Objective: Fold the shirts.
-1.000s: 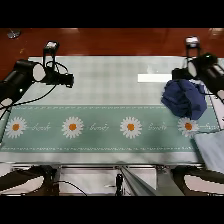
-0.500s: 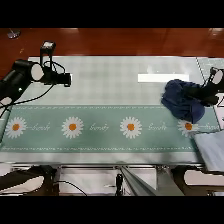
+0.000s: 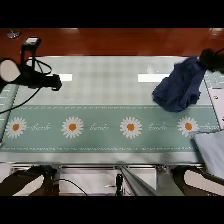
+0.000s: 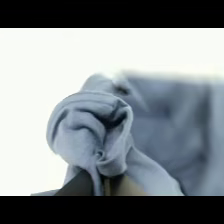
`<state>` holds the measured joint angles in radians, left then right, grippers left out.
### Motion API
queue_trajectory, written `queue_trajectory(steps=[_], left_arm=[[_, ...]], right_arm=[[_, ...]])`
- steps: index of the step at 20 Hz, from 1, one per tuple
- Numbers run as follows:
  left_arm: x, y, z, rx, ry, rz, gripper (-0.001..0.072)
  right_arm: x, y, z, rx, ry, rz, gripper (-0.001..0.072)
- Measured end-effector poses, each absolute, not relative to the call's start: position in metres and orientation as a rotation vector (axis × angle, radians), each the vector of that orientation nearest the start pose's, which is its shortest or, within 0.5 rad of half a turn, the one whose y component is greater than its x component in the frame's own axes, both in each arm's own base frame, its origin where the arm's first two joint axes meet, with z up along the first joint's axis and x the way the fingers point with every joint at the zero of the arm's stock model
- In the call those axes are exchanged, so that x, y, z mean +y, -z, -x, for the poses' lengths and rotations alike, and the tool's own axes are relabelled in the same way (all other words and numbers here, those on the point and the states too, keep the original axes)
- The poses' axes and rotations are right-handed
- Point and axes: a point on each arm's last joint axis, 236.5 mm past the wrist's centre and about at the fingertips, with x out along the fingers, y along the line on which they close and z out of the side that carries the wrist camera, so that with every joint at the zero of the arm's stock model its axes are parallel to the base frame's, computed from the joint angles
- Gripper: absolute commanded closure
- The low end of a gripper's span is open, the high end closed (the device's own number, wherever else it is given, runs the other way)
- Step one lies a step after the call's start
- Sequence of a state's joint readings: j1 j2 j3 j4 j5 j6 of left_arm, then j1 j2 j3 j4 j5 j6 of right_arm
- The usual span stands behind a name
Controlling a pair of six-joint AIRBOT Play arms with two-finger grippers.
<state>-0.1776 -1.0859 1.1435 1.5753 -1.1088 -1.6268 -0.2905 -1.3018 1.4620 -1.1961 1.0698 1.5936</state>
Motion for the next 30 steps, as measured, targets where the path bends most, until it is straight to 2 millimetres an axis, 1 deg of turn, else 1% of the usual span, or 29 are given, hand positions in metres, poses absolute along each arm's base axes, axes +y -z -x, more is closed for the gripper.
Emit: queue_trajectory(steps=[1,2,3,4,6,8,9,10,12,14,15,17,18,19,21,22,24,25,27,28,30], left_arm=[[-0.069,-0.089,-0.362,1.032,0.145,-0.036,0.0003],[-0.071,-0.093,-0.346,1.027,0.158,-0.03,0.0003],[-0.073,-0.096,-0.332,1.014,0.167,-0.019,0.0003],[-0.073,-0.095,-0.315,1.016,0.169,-0.001,0.0003],[-0.073,-0.088,-0.289,1.014,0.168,0.034,0.0003],[-0.074,-0.077,-0.27,1.027,0.173,0.066,0.0003],[-0.075,-0.073,-0.263,1.03,0.178,0.08,0.0003],[-0.077,-0.069,-0.259,1.037,0.183,0.092,0.0003],[-0.082,-0.067,-0.259,1.022,0.193,0.119,0.0003],[-0.088,-0.07,-0.263,0.992,0.208,0.148,0.0003],[-0.091,-0.071,-0.266,0.978,0.215,0.167,0.0003],[-0.097,-0.073,-0.272,0.955,0.229,0.196,0.0003],[-0.099,-0.073,-0.275,0.95,0.233,0.208,0.0003],[-0.102,-0.073,-0.277,0.946,0.237,0.219,0.0003],[-0.104,-0.071,-0.28,0.948,0.239,0.233,0.0003],[-0.105,-0.07,-0.282,0.948,0.24,0.237,0.0003],[-0.106,-0.068,-0.283,0.954,0.24,0.24,0.0003],[-0.107,-0.067,-0.284,0.953,0.241,0.242,0.0003],[-0.107,-0.066,-0.285,0.955,0.241,0.242,0.0003],[-0.107,-0.066,-0.286,0.954,0.242,0.243,0.0003],[-0.108,-0.066,-0.286,0.956,0.242,0.245,0.0003]], right_arm=[[-0.054,-0.183,-0.462,0.75,0.025,-0.447,0.0688],[-0.049,-0.221,-0.459,0.658,0.0,-0.428,0.0688],[-0.043,-0.255,-0.451,0.581,-0.027,-0.405,0.0688],[-0.037,-0.286,-0.442,0.512,-0.052,-0.385,0.0688],[-0.022,-0.346,-0.421,0.372,-0.104,-0.339,0.0689],[-0.006,-0.398,-0.399,0.257,-0.161,-0.299,0.0689],[0.005,-0.425,-0.386,0.196,-0.198,-0.281,0.0689],[0.014,-0.447,-0.375,0.145,-0.232,-0.266,0.0689],[0.033,-0.483,-0.351,0.063,-0.298,-0.233,0.0689],[0.05,-0.508,-0.331,0.008,-0.36,-0.215,0.0689],[0.06,-0.513,-0.323,0.004,-0.401,-0.208,0.0689],[0.081,-0.512,-0.31,0.03,-0.484,-0.195,0.0688],[0.094,-0.508,-0.304,0.053,-0.532,-0.19,0.0689],[0.108,-0.499,-0.3,0.089,-0.582,-0.186,0.0689],[0.141,-0.469,-0.299,0.192,-0.691,-0.188,0.0688],[0.161,-0.448,-0.299,0.259,-0.747,-0.19,0.0688],[0.199,-0.395,-0.303,0.405,-0.824,-0.202,0.0688],[0.216,-0.364,-0.306,0.485,-0.841,-0.206,0.0688],[0.253,-0.292,-0.307,0.65,-0.869,-0.224,0.0688],[0.27,-0.252,-0.306,0.735,-0.873,-0.233,0.0688],[0.302,-0.179,-0.298,0.89,-0.875,-0.253,0.0687]])
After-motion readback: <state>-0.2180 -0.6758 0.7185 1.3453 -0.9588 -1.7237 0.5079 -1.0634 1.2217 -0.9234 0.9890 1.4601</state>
